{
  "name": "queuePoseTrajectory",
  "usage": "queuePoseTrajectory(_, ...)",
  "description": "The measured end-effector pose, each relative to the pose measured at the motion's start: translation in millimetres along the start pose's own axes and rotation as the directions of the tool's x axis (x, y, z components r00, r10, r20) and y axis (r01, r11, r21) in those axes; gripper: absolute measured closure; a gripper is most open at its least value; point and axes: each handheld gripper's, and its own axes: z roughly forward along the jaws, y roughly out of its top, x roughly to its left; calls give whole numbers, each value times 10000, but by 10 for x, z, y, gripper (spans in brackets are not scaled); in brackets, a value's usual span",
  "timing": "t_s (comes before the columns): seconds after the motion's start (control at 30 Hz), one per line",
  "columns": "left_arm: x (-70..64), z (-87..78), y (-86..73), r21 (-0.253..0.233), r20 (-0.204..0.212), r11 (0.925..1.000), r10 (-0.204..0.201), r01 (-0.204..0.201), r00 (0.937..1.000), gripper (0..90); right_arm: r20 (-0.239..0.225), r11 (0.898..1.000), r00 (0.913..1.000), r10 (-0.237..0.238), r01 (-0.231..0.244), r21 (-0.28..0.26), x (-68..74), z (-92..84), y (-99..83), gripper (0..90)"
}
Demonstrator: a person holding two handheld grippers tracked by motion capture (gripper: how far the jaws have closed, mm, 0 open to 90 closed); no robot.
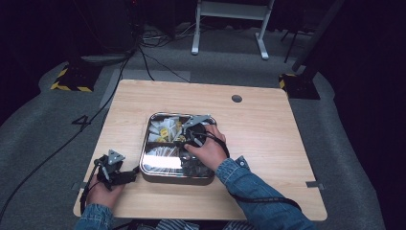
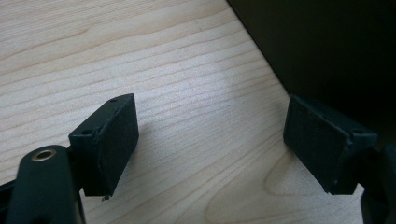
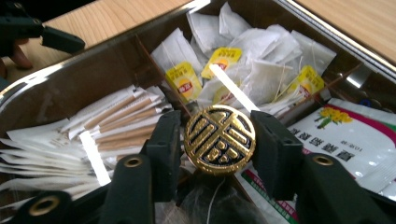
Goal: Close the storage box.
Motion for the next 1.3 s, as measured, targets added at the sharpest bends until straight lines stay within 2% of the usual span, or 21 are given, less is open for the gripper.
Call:
queuePoseTrajectory(0.3,3,3,3,-3,29,10000,22,-22,10000,187,112,9974,9998,-158,165,-705,-37,-198,80,460)
queuePoseTrajectory(0.53,2,3,2,-4,22,10000,27,-27,10000,187,-8,9925,9991,-425,421,-1149,-136,-510,120,411)
queuePoseTrajectory(0.67,-1,2,0,0,2,10000,12,-12,10000,186,7,9919,9984,-568,566,-1137,-212,-720,90,405)
queuePoseTrajectory(0.97,-8,-18,-19,15,-28,10000,-20,20,10000,186,346,9882,9988,-339,387,-1480,-435,-1228,-92,398)
queuePoseTrajectory(1.13,-9,-19,-19,14,-30,10000,-25,25,10000,186,662,9851,9978,-46,159,-1711,-582,-1504,-303,396)
queuePoseTrajectory(1.3,-10,-17,-20,-9,-44,10000,-30,30,10000,187,872,9843,9959,238,-81,-1765,-710,-1691,-535,390)
